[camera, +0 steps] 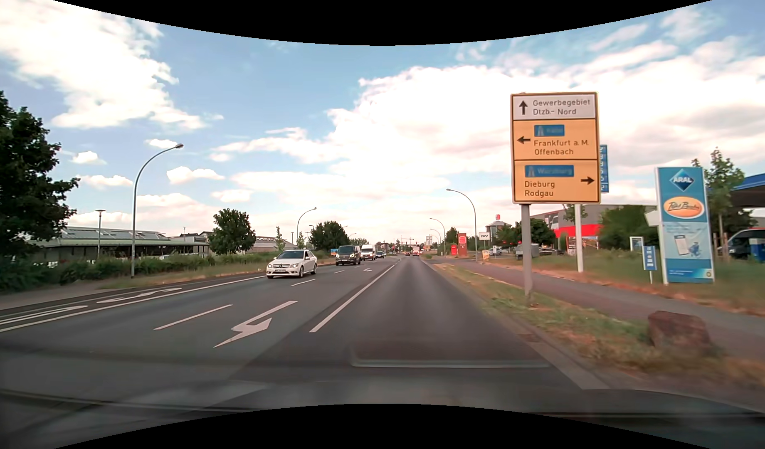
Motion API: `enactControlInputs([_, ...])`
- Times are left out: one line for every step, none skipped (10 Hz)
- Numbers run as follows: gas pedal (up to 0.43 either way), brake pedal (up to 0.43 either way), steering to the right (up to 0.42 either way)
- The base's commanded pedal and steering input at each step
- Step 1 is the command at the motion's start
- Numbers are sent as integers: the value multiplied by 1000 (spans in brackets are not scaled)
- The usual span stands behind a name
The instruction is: Follow the waypoints while adhering to traffic rules and regulations
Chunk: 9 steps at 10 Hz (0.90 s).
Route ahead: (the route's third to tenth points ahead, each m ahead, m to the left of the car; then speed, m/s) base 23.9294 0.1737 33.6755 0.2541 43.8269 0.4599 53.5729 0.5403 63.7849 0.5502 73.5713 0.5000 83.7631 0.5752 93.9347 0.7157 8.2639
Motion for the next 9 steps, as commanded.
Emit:
enactControlInputs([311,0,2])
enactControlInputs([319,0,2])
enactControlInputs([319,0,2])
enactControlInputs([331,0,2])
enactControlInputs([331,0,2])
enactControlInputs([331,0,2])
enactControlInputs([339,0,2])
enactControlInputs([350,0,2])
enactControlInputs([350,0,2])
